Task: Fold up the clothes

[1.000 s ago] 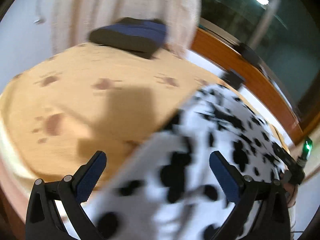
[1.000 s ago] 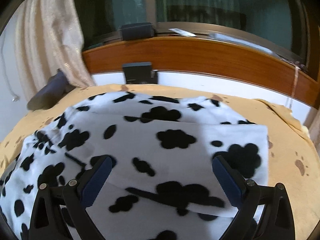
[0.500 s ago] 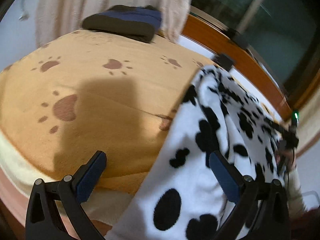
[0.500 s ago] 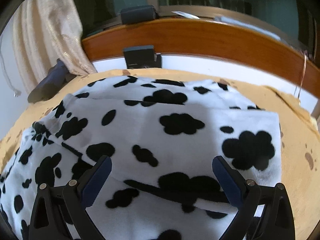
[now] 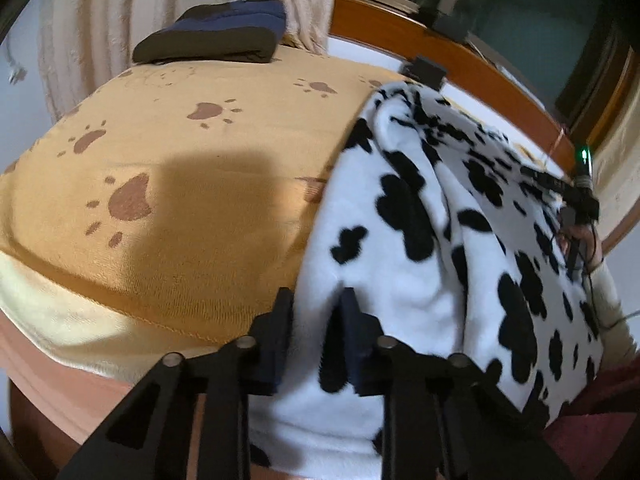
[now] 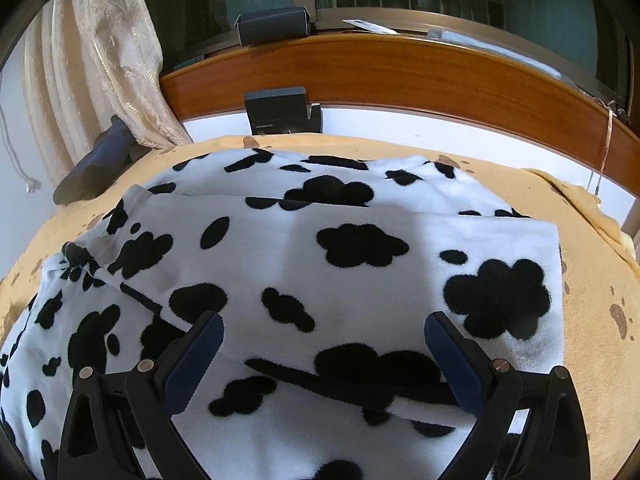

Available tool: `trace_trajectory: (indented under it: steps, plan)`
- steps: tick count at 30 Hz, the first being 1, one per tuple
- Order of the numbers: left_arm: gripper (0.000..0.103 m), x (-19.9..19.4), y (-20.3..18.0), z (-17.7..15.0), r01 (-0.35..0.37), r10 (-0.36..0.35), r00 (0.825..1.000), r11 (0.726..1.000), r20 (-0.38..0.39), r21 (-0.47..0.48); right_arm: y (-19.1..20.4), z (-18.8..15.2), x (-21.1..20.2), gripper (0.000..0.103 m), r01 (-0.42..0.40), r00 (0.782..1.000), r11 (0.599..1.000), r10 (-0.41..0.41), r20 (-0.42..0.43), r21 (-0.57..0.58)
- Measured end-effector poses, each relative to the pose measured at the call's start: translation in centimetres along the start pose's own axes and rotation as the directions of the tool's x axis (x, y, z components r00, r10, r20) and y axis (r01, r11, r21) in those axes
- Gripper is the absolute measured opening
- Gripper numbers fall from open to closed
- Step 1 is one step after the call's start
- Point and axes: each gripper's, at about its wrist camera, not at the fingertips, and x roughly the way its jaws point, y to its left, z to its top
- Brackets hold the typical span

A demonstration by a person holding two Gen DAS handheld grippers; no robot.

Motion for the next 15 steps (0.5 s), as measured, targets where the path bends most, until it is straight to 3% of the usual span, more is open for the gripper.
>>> trace_trajectory:
  steps: [3,7,12,15]
  plan:
    - [0.021,-0.4,-0.6,0.2,-0.008,0.008,1.000,1.000,-0.004,0.024,0.0,0.0,0.0,0.102,0.002,1.000,1.000,-0.002,0.002,-0.001]
    - [0.008,-1.3,-0.7,0.6,-0.001,0.001,1.000,1.000,0.015,0.008,0.3,0.0,-0.3,0.102,0.007,1.000,1.000,-0.007,0.012,-0.014]
    - [0.006,-2.4,-1.6,1.4,0.021,-0.021,0.998,1.000,0.057,-0.001,0.9,0.0,-0.7,0.102,0.020,0.999,0.999,-0.018,0.039,-0.040]
    - [0.006,-3.2,-2.5,2.0,0.035,-0.035,0.996,0.999,0.087,0.007,2.0,-0.1,-2.1,0.102,0.037,0.993,0.995,-0.026,0.119,-0.091]
